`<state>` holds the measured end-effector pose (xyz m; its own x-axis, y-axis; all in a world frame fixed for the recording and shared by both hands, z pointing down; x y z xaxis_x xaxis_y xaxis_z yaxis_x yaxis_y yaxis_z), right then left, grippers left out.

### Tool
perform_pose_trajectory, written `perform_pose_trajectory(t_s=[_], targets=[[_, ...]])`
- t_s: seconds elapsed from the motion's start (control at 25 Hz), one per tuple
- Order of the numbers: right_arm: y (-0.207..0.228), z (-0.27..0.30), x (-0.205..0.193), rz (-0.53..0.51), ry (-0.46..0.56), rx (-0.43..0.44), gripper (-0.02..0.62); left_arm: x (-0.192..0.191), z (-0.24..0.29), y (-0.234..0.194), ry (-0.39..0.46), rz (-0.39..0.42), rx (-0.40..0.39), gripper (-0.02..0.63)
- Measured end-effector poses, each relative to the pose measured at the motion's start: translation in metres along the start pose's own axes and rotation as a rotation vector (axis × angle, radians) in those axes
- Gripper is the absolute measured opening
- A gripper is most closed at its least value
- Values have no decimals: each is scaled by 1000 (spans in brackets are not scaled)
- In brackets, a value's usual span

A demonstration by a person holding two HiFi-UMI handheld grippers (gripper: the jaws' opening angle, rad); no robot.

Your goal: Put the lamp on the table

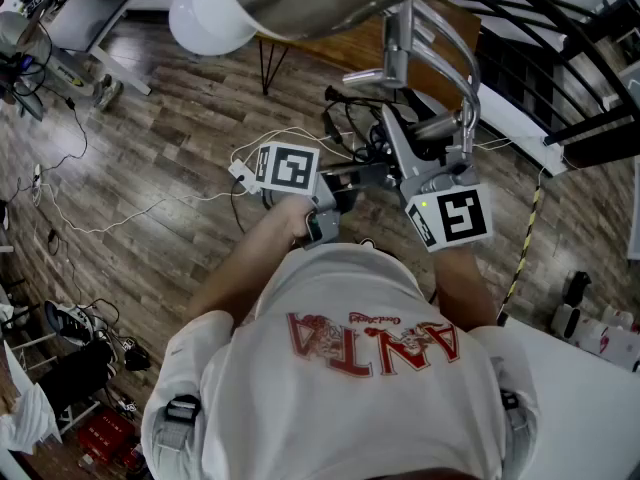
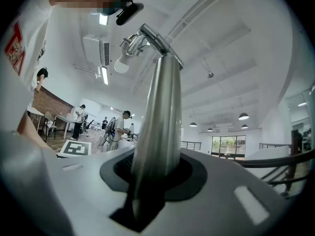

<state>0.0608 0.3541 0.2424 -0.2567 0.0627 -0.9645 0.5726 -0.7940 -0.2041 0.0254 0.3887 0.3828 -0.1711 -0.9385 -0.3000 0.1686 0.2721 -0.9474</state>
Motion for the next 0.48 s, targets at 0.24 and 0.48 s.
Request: perform_pose_trajectory(t_s=[0.24, 0.48], targets=[[9, -3, -3, -1, -8, -3, 120, 3, 11, -1, -7, -8, -9, 143], [12, -1, -4, 3, -9, -1, 120, 5, 12, -2, -9, -8, -9, 143]])
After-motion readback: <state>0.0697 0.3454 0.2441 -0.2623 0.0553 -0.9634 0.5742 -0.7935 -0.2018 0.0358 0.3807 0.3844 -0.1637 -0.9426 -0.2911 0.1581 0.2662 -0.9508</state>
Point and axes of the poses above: the fingertips, and each gripper's own axes: z forward along the fingers, y to its right, x out of its top, the point moved 4 cm from there along -z, backward along the fingers, and after that the axes turned 15 degrees about -y, right-handed, at the moved point
